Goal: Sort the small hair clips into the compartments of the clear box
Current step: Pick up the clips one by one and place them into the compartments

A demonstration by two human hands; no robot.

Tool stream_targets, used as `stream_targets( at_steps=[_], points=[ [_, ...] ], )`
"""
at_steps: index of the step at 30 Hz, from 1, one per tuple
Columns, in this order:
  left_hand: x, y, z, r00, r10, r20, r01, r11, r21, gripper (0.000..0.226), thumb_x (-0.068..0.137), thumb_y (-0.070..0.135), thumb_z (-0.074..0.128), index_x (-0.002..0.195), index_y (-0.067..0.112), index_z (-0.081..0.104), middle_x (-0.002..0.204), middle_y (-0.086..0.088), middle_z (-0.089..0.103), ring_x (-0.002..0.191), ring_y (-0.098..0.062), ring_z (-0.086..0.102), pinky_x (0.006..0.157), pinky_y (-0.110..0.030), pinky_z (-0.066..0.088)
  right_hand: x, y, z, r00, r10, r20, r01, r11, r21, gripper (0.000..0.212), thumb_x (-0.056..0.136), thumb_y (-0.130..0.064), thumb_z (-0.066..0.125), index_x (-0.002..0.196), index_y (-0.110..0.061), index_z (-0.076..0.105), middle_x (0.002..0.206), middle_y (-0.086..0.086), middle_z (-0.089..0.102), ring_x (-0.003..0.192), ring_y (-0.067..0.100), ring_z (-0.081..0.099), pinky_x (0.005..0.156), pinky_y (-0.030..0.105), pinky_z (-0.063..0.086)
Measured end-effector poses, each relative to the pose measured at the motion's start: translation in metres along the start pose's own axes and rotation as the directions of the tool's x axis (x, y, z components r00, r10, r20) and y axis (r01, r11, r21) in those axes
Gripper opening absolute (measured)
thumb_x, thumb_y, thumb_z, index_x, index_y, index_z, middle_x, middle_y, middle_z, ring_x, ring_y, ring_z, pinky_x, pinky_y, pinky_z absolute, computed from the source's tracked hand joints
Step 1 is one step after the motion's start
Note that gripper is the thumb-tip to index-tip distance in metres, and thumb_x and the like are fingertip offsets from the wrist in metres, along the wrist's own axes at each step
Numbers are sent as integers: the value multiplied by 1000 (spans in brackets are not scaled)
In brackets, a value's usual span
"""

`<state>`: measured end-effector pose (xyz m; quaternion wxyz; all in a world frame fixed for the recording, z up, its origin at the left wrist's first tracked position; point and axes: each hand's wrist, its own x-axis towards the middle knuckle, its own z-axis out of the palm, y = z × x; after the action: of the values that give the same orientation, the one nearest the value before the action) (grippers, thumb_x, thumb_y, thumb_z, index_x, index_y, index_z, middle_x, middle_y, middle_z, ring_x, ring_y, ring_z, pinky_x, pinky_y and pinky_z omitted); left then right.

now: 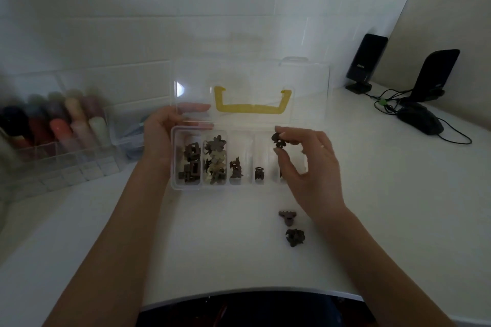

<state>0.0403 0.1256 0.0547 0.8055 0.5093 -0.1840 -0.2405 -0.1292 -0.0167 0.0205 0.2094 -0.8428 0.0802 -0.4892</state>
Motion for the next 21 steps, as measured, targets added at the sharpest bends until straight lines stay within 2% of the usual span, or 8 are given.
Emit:
stream_targets(
  at_steps=[3, 6, 10, 13, 16, 21],
  points=[
    [0, -1, -1, 1000, 9, -8, -9, 1000, 6, 34, 57, 22, 43, 60, 16, 76, 57, -3, 67, 60, -19, 62, 62, -26, 51, 0, 4, -4, 999, -14, 34, 16, 999, -35, 18, 85, -25, 62, 103, -20, 64, 102, -18, 63, 99, 10, 53, 85, 39, 48],
    [-1, -1, 0, 1000, 1, -8, -1, 1000, 5, 33, 57, 22, 43, 59, 16, 76, 58, -3, 68, 61, -19, 62, 64, -27, 51, 0, 8, 0, 992, -111, 64, 116, 990, -78, 11, 84, -25, 63, 91, -19, 70, 110, -7, 67, 99, 13, 53, 85, 37, 45],
    [-1, -1, 0, 1000, -10, -9, 9, 1000, -27, 34, 56, 21, 42, 58, 16, 76, 57, -1, 67, 57, -16, 62, 65, -27, 50, 0, 11, 0, 987, -142, 72, 149, 984, -102, 15, 85, -24, 62, 94, -21, 73, 117, -3, 64, 101, 15, 53, 87, 35, 43],
    [-2, 0, 3, 1000, -11, -13, 11, 1000, -27, 34, 56, 21, 43, 58, 16, 76, 57, -2, 68, 55, -16, 64, 61, -24, 52, 0, 9, -15, 996, -90, 17, 91, 994, -55, 14, 87, -20, 62, 96, -18, 72, 100, -8, 67, 91, 13, 58, 81, 38, 48],
    [-3, 0, 3, 1000, -9, -13, 8, 1000, -25, 34, 56, 20, 42, 57, 16, 76, 57, -1, 68, 55, -16, 64, 62, -25, 52, 1, 8, -33, 1000, -16, 13, 16, 1000, 7, 13, 86, -19, 62, 94, -15, 71, 80, -12, 66, 76, 11, 59, 72, 33, 51],
    [-1, 1, 2, 1000, -9, -16, 8, 1000, -10, 34, 55, 21, 42, 58, 15, 76, 58, -4, 69, 57, -18, 65, 65, -28, 50, -19, 6, -50, 982, -58, 181, 61, 998, -11, 10, 81, -21, 62, 79, -16, 71, 71, -14, 63, 70, 3, 54, 69, 29, 47]
  ],
)
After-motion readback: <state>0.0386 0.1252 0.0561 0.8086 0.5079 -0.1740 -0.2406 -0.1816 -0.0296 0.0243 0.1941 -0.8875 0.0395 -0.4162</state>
